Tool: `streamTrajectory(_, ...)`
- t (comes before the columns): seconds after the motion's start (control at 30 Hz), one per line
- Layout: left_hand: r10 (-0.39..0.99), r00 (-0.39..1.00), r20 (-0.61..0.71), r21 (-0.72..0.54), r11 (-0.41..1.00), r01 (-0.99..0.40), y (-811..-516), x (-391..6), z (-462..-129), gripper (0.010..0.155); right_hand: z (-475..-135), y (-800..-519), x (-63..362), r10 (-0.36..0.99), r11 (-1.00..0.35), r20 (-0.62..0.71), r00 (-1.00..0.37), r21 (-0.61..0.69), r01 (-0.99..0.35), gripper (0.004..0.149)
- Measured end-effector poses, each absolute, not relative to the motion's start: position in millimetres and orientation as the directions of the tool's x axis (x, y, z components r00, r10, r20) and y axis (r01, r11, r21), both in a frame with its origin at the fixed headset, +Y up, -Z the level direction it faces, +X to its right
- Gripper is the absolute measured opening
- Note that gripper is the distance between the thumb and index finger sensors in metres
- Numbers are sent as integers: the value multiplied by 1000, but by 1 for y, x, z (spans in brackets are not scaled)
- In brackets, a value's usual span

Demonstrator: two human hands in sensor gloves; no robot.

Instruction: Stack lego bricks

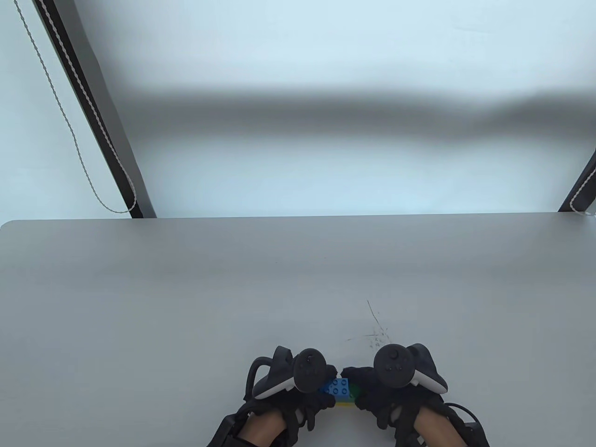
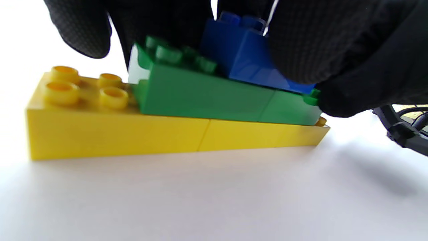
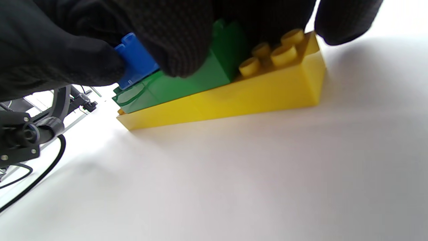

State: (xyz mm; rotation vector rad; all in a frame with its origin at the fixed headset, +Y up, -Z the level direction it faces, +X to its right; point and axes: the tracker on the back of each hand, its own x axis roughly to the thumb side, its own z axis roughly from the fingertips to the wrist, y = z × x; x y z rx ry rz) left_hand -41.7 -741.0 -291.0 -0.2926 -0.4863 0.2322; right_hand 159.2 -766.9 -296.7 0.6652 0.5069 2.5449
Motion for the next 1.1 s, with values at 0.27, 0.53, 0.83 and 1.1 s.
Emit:
streamTrajectory(0.27, 262, 863, 431, -298, 944, -138, -734, -42, -288, 66, -291, -758, 153, 381, -902, 428, -819, 366, -228, 65)
streamTrajectory(0.53, 219, 876, 431, -253, 961, -116, -721, -47, -284, 66, -286, -746, 154, 334, -930, 456, -825, 304, -209, 65)
streamTrajectory(0.83, 213, 901, 378, -214, 967, -138, -706, -67, -283, 65, -282, -733, 161, 308, -947, 462, -832, 231, -222, 69)
streamTrajectory(1.1, 223, 923, 314, -191, 967, -168, -703, -85, -288, 68, -285, -728, 173, 298, -954, 432, -851, 168, -249, 74)
